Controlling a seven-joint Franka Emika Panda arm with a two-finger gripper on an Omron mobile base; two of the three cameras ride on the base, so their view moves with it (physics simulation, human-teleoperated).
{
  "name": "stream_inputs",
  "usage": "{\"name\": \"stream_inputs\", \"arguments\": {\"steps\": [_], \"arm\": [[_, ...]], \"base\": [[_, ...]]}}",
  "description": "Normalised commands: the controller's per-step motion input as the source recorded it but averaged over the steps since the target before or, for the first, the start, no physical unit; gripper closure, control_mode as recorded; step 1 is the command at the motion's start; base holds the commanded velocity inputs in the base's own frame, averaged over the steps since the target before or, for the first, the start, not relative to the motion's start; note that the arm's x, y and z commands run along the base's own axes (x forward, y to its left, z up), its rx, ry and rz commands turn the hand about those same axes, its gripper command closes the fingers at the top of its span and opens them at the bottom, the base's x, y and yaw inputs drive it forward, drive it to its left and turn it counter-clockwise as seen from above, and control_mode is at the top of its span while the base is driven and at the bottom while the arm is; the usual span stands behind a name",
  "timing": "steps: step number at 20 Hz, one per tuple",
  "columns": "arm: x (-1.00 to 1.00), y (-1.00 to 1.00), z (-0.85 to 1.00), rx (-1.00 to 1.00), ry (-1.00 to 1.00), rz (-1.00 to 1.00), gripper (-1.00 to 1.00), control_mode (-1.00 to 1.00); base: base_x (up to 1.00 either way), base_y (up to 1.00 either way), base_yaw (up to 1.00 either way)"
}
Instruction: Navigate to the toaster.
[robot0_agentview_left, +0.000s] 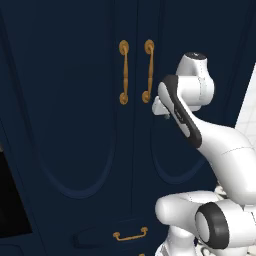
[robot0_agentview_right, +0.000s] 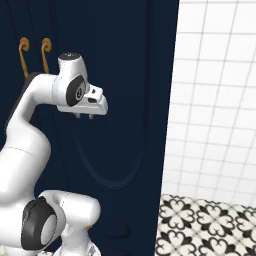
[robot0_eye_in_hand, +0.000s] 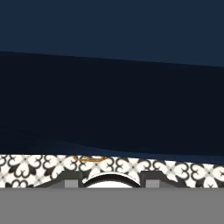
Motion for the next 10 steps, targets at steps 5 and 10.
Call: {"name": "stream_inputs", "arguments": {"steps": [5, 10], "arm": [[0.0, 0.0, 0.0, 0.0, 0.0, 0.0, -1.0, 1.0], [0.0, 0.0, 0.0, 0.0, 0.0, 0.0, -1.0, 1.0]], "base": [[0.0, 0.0, 0.0], [-0.09, 0.04, 0.0]]}}
